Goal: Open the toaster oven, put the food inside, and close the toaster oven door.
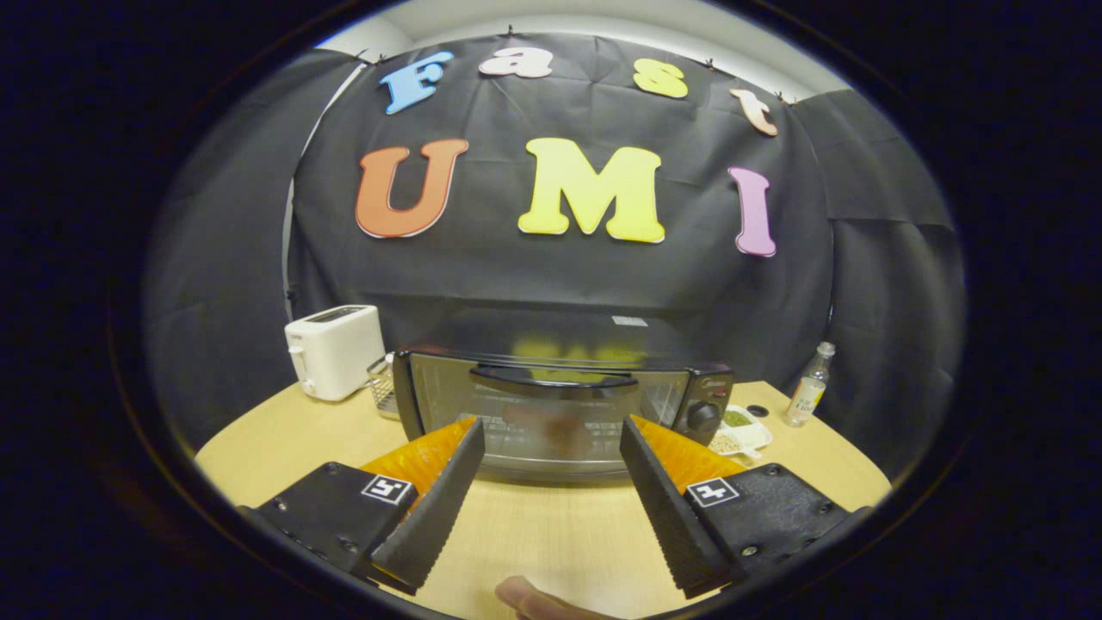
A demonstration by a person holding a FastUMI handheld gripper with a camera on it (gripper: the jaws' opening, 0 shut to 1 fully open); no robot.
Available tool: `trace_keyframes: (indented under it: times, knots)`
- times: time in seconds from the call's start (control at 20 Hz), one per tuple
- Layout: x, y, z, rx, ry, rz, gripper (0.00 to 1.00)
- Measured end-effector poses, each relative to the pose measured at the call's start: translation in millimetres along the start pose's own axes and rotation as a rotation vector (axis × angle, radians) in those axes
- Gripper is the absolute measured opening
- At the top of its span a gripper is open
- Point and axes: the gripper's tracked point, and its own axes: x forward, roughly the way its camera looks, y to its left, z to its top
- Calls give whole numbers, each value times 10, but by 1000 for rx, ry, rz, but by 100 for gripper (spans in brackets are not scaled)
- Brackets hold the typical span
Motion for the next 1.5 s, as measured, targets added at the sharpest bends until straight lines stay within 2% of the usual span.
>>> trace_keyframes:
  times: [0.05,0.4,0.5,0.8,1.0,1.1,1.25,1.5]
  knots:
    - [-63,-173,69,0,-22,5,100]
    - [-1187,-431,519,-29,-149,-26,100]
    - [-1572,-372,653,-13,-178,-25,100]
    - [-2318,-748,858,38,-238,-18,100]
    - [-2628,-1057,889,32,-277,-41,100]
    - [-2730,-1107,842,34,-275,-26,100]
    - [-2800,-1152,777,35,-247,5,100]
    - [-2799,-1277,734,57,-233,-9,100]
